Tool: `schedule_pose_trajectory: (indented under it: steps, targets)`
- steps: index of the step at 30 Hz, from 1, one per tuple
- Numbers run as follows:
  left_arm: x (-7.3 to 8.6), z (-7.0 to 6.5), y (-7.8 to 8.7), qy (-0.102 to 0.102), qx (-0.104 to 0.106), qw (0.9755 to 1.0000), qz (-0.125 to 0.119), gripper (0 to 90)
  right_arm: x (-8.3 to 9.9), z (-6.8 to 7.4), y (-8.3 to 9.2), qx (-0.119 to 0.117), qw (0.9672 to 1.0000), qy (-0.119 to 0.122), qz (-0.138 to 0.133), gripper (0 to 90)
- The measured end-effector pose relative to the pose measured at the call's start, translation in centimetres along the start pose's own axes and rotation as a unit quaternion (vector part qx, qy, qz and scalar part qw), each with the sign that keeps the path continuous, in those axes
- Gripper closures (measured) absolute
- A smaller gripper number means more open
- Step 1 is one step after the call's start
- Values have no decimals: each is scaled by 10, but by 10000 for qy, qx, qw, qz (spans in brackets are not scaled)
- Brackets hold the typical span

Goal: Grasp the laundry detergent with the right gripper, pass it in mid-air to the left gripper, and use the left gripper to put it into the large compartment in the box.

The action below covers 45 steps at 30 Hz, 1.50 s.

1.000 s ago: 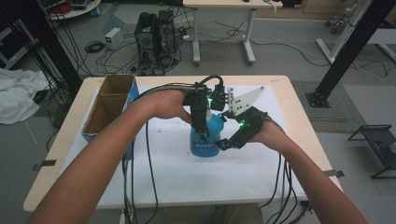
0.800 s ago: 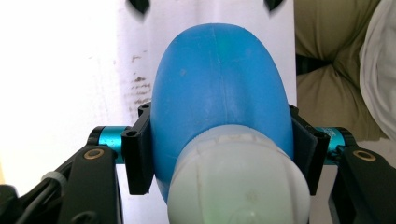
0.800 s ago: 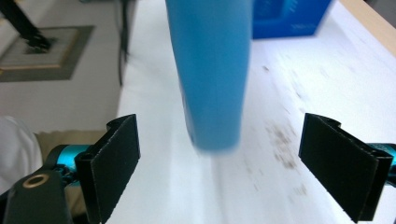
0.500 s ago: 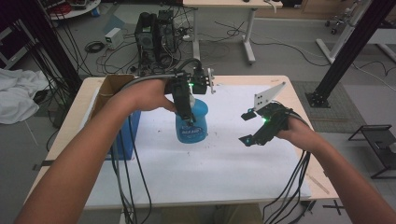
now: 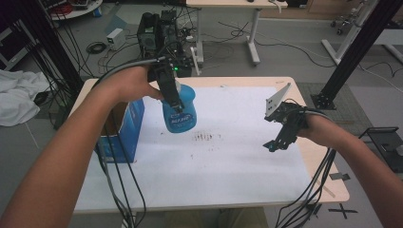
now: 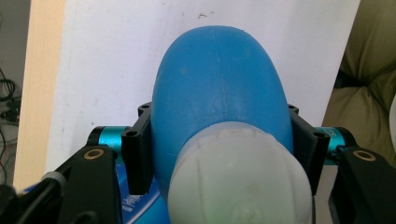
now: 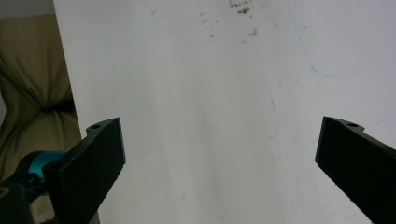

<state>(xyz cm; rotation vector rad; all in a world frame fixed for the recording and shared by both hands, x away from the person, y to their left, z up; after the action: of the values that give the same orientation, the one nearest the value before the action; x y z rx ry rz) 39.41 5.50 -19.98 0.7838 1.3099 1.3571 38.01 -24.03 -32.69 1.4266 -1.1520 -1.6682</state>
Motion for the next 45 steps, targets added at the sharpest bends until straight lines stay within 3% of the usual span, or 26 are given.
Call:
schedule_pose_trajectory:
  steps: [2, 3, 4, 5, 6, 9, 14, 15, 21, 25, 28, 29, 30, 31, 37, 39, 45]
  targets:
    - [6, 4, 4, 143, -27, 9999, -13, 375, 1, -2, 3, 0, 10000, -84, -10, 6]
    - [8, 4, 5, 328, -30, 9994, -96, 375, 1, -3, 5, 23, 9999, -62, -79, 6]
    - [11, 7, 8, 284, -27, 9996, 2, 375, 1, -3, 7, 13, 9999, -126, -99, 7]
    - [13, 7, 8, 490, -8, 9988, -77, 375, 2, -4, 8, 33, 9999, -94, -111, 7]
    - [17, 10, 10, 483, -1, 9988, 10, 375, 3, -4, 9, 10, 9999, -121, -122, 7]
    - [25, 15, 14, 799, -55, 9968, -75, 375, 6, -7, 11, -186, 9994, -274, -65, 7]
    - [40, 25, 26, 1036, -168, 9945, 34, 375, 10, -13, 18, -169, 9993, -320, -80, 7]
    - [43, 25, 27, 1171, -168, 9930, -9, 375, 11, -15, 20, -161, 9995, -279, -71, 7]
    - [61, 35, 42, 1506, -239, 9883, 12, 375, 16, -19, 24, -169, 9992, -365, -50, 7]
    - [73, 41, 53, 1839, -256, 9826, -18, 376, 18, -22, 24, -178, 9993, -315, 6, 7]
    - [84, 45, 60, 1821, -315, 9828, -6, 376, 18, -22, 25, -173, 9993, -346, -10, 7]
    - [86, 45, 61, 1879, -311, 9817, -61, 376, 18, -23, 26, -176, 9992, -347, -4, 7]
    - [91, 47, 64, 1821, -317, 9828, -15, 376, 18, -24, 25, -168, 9993, -339, -28, 7]
    - [94, 47, 65, 1909, -300, 9811, -32, 376, 18, -24, 26, -158, 9995, -288, -24, 7]
    - [111, 52, 77, 1954, -306, 9802, -76, 376, 16, -24, 27, -129, 9993, -350, -44, 7]
    - [117, 54, 82, 1908, -325, 9811, -69, 376, 16, -25, 27, -80, 9993, -357, -75, 7]
    - [134, 57, 88, 1994, -339, 9793, -106, 376, 17, -25, 29, -69, 9994, -336, -59, 7]
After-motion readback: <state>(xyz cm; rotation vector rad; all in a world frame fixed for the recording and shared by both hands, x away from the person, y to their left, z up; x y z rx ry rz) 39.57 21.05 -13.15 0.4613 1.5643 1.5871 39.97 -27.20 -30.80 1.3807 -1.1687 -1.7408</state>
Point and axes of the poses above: each handheld gripper's, and its own axes: y roughly backward along the jaws, x roughly out of its underside, z roughly to its left, the point moved 5 cm from there along -y, roughly forward along the jaws, and after that the axes turned 3 degrees about -x, right-handed, at the moved point
